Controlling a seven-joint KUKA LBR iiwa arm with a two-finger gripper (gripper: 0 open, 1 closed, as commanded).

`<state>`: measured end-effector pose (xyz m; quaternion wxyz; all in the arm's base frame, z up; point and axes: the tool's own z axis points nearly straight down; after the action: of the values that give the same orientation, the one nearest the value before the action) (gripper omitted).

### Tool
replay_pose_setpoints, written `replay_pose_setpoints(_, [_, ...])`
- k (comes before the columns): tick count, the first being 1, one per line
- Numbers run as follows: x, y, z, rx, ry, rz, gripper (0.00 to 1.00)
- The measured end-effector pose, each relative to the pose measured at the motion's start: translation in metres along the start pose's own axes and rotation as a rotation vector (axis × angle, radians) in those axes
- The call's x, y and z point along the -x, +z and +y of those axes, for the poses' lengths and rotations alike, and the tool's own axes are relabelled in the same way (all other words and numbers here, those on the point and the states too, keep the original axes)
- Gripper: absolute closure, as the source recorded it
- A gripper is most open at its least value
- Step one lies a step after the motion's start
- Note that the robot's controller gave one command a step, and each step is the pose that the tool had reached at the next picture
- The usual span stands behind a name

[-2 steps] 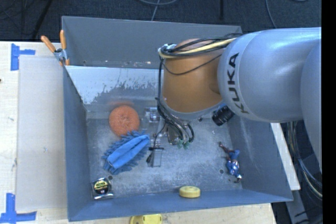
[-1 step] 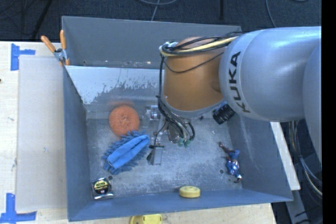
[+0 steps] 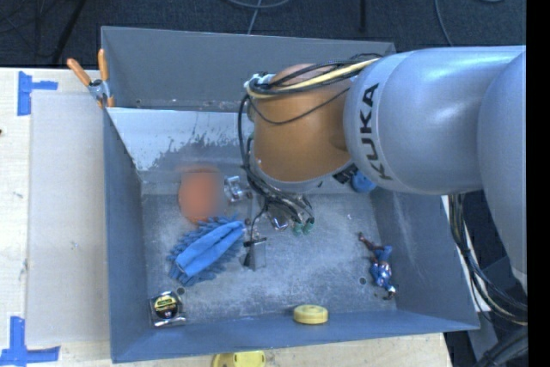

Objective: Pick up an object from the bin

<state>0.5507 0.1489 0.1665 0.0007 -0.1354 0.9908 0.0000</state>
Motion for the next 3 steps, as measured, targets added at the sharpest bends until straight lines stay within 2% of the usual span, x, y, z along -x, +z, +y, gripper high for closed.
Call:
replay_pose_setpoints(1, [0.002,0.017,0.003,0.002,-0.154,0.004,0.0])
replay_pose_setpoints(2, [0.017,0.043,0.001,0.001,-0.266,0.001,0.0])
replay_pose_setpoints(3, [0.025,0.096,0.001,0.001,-0.537,0.001,0.0])
